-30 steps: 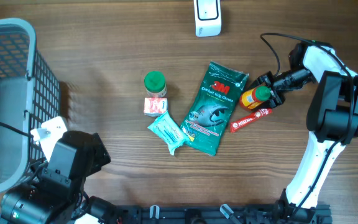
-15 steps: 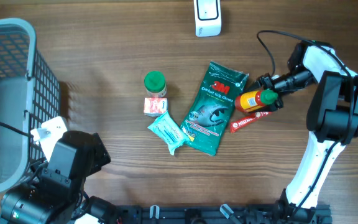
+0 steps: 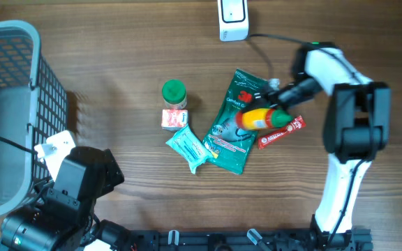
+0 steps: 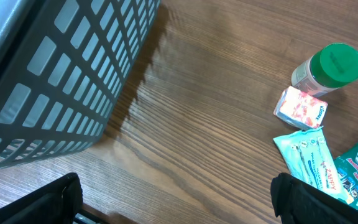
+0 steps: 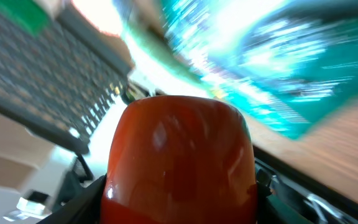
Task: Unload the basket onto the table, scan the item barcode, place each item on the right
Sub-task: 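Lift the orange bottle and carry it up to the white scanner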
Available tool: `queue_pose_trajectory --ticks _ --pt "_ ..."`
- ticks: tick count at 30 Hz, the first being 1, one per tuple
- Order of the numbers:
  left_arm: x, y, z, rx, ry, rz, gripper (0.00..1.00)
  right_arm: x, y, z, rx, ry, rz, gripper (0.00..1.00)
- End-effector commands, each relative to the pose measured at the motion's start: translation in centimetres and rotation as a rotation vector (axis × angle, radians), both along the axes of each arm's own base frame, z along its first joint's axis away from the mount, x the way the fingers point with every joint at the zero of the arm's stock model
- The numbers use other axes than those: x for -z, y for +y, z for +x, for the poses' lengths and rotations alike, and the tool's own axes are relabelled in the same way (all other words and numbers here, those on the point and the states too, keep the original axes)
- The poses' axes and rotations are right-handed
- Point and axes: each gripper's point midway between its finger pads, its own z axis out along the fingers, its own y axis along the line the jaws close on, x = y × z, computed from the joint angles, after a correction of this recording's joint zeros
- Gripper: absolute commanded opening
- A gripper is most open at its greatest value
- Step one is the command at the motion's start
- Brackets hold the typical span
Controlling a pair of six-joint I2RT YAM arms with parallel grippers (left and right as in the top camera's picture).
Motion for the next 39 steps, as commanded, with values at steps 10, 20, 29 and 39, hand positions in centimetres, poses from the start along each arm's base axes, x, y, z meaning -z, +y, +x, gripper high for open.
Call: queue_pose_trajectory --ticks 10,20,29,39 --pt "0.0 0.1 -0.1 -0.015 -0.005 -0.013 0.99 -5.5 12.3 -6.3 -0.169 0.027 0.224 0.34" --pt "0.0 0.1 -0.1 -0.015 -0.005 -0.013 1.0 -4.2 11.1 -7.6 -0.269 -0.018 0.11 0.3" --pt "0.0 0.1 -0.1 -0.015 -0.005 -0.013 1.0 -7.9 8.4 -8.7 -0.325 -0.192 -0.056 0.28" --pt "0.0 0.1 -0.1 -0.015 -0.005 -0.013 1.0 -11.4 0.0 -7.7 -0.085 -0.355 -0.558 0.28"
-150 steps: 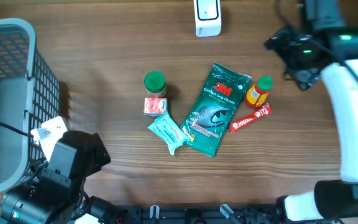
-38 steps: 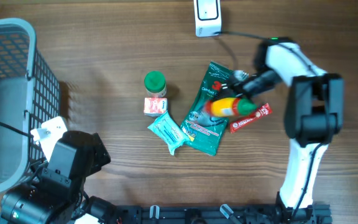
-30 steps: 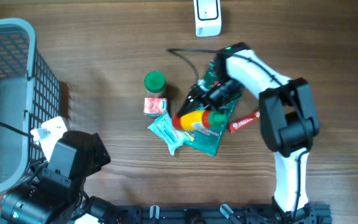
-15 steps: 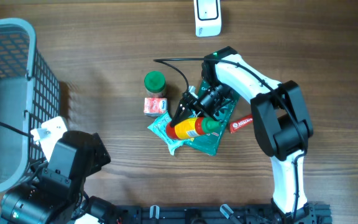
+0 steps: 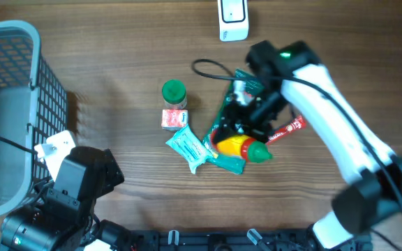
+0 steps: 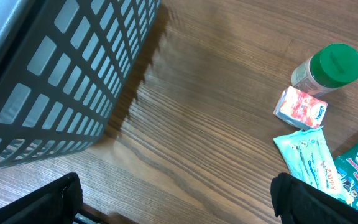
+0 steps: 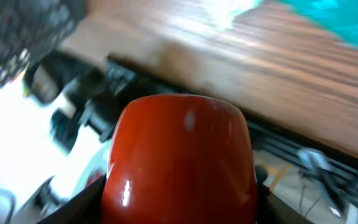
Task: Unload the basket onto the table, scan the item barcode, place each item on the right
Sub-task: 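Lift the orange bottle and carry it up to the white scanner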
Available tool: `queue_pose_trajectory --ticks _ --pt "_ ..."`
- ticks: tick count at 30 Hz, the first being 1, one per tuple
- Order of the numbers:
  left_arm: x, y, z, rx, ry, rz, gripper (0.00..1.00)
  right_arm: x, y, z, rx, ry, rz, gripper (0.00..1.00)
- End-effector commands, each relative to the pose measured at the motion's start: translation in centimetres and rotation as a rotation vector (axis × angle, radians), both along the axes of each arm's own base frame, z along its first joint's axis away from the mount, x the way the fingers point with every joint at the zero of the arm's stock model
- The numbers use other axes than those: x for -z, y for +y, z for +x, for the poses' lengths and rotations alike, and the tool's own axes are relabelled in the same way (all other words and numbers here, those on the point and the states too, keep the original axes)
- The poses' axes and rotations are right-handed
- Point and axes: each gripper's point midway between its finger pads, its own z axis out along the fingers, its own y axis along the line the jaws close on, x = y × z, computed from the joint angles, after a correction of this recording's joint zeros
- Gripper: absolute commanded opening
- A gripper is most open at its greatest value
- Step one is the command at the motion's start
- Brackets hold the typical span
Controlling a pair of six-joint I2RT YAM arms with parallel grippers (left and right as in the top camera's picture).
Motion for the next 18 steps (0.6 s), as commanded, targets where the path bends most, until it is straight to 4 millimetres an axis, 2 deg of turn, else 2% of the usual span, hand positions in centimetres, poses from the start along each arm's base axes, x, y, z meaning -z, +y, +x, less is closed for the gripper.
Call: queue_pose_trajectory --ticks 1,6,8,13,18 --pt "0.0 0.1 -0.1 -0.015 -0.005 -0.013 1.0 0.2 -6.2 1.8 0.276 -0.094 -0.341 0.28" --pt "0.0 0.1 -0.1 -0.015 -0.006 -0.014 1.0 -0.1 -12.1 4.8 0.623 -0.221 -0.628 0.28" --pt "0.0 0.1 -0.1 -0.015 -0.005 -0.013 1.0 -0.2 -13.8 6.4 0.763 -0.284 -0.714 0.3" --pt "0.0 0.1 -0.1 -0.015 -0.006 -0.014 1.0 -0.4 -13.5 11.1 0.856 -0.432 -0.667 0.35" --pt "0.0 0.1 -0.1 -0.015 -0.006 -0.014 1.0 -0.3 -12.6 15.1 0.906 -0.534 -0.608 0.35"
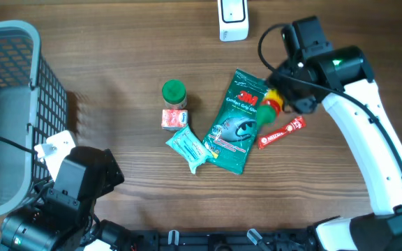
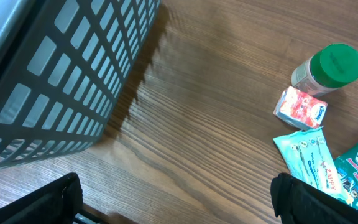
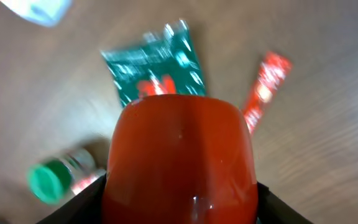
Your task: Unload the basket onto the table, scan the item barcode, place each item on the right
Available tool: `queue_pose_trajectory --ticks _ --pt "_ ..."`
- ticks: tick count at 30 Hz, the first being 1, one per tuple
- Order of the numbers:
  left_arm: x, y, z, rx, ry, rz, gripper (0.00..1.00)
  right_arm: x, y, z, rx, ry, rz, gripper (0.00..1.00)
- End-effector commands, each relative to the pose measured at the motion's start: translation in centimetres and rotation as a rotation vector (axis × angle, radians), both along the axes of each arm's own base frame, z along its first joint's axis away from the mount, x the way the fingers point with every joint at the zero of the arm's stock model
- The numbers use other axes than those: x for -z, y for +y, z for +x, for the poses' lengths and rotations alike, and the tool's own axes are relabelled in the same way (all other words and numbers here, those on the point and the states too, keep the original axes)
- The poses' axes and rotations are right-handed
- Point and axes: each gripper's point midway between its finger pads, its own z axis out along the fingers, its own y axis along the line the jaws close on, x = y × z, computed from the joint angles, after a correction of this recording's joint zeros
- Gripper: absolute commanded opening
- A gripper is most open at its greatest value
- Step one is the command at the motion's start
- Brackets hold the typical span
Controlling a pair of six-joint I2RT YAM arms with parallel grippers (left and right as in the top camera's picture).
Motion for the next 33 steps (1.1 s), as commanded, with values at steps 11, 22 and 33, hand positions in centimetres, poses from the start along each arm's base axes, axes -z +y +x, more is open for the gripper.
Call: queue_pose_trajectory --ticks 11,22,33 --pt "0.0 0.1 -0.1 -0.015 -0.005 -0.013 1.0 3.7 2.2 12.0 -0.061 -0.223 -0.059 0.35" --pt "0.0 0.1 -0.1 -0.015 -0.005 -0.013 1.0 2.6 3.4 26.6 0.014 -0.573 -0.092 0.32" --pt "0.0 0.1 -0.1 -0.015 -0.005 -0.013 1.0 3.2 6.1 32.2 0.018 -0.787 -0.041 0.33"
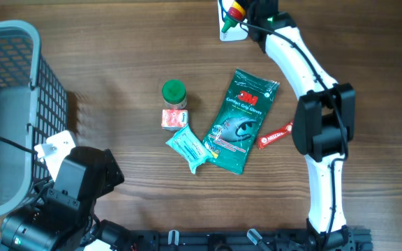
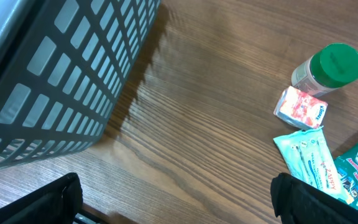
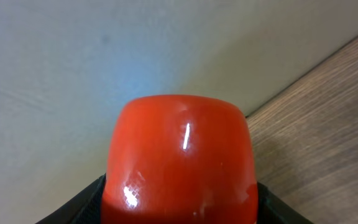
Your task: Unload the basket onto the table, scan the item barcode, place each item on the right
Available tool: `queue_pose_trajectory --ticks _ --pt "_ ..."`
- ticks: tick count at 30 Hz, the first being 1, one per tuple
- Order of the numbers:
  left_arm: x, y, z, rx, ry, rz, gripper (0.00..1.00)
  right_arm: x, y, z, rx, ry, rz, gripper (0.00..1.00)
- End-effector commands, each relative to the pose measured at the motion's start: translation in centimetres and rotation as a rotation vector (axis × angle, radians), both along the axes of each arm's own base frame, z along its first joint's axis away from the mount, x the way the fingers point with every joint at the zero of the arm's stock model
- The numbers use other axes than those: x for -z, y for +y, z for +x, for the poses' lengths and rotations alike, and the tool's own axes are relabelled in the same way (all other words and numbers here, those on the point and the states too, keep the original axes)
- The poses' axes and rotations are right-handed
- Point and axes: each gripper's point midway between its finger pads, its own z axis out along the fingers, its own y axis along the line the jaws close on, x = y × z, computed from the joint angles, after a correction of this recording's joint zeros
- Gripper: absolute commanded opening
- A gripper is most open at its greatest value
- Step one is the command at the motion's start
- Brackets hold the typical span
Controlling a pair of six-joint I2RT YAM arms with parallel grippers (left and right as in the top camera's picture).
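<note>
My right gripper (image 1: 248, 8) is at the table's far edge, shut on a bottle (image 1: 236, 9) coloured red, yellow and green. The bottle hangs over the white scanner (image 1: 230, 28). In the right wrist view the bottle's glossy red end (image 3: 179, 155) fills the middle between the black fingers (image 3: 87, 200). Behind it are a pale surface and some wood. My left gripper (image 2: 176, 208) stands open and empty over bare wood at the near left.
A grey mesh basket (image 1: 9, 42) stands at the left. Mid-table lie a green-capped jar (image 1: 174, 91), a small red-white packet (image 1: 174, 119), a teal wipes packet (image 1: 189, 148), a green pouch (image 1: 239, 120) and a red sachet (image 1: 276, 135).
The right gripper, still shut on the bottle, has moved from over the green pouch's upper right corner to the far edge, above the white scanner. The left arm has not moved.
The right gripper held the bottle over the green pouch, near the red sachet. Then it held it lower, over the pouch's near end, then by the pouch's upper right corner. Now the bottle is at the scanner. The left gripper stayed open throughout.
</note>
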Motion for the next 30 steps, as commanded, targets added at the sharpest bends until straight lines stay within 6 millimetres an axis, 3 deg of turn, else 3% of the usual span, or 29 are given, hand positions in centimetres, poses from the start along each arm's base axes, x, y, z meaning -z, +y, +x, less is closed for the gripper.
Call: queue_pose_trajectory --ticks 1,8,11,14,16,18,22,26,30 --pt "0.0 0.1 -0.1 -0.015 -0.005 -0.013 1.0 -1.3 1.1 0.9 -0.003 -0.065 -0.006 0.33" --pt "0.0 0.1 -0.1 -0.015 -0.005 -0.013 1.0 -2.2 2.2 0.3 -0.03 -0.029 -0.016 0.35" --pt "0.0 0.1 -0.1 -0.015 -0.005 -0.013 1.0 -5.4 -0.6 -0.3 -0.015 0.017 -0.108 0.36" --pt "0.0 0.1 -0.1 -0.015 -0.005 -0.013 1.0 -8.2 -6.0 -1.6 0.104 0.073 -0.193 0.35" --pt "0.0 0.1 -0.1 -0.015 -0.005 -0.013 1.0 -9.5 -11.2 -3.2 0.215 0.135 -0.242 0.35" --pt "0.0 0.1 -0.1 -0.015 -0.005 -0.013 1.0 -9.7 -15.3 -4.6 0.284 0.196 -0.265 0.35" --pt "0.0 0.1 -0.1 -0.015 -0.005 -0.013 1.0 -7.2 -24.7 -8.9 0.446 0.395 -0.246 0.35" --pt "0.0 0.1 -0.1 -0.015 -0.005 -0.013 1.0 -3.2 -34.1 -13.5 0.617 0.567 -0.168 0.32" --pt "0.0 0.1 -0.1 -0.015 -0.005 -0.013 1.0 -0.1 -41.6 -17.5 0.758 0.656 -0.112 0.32"
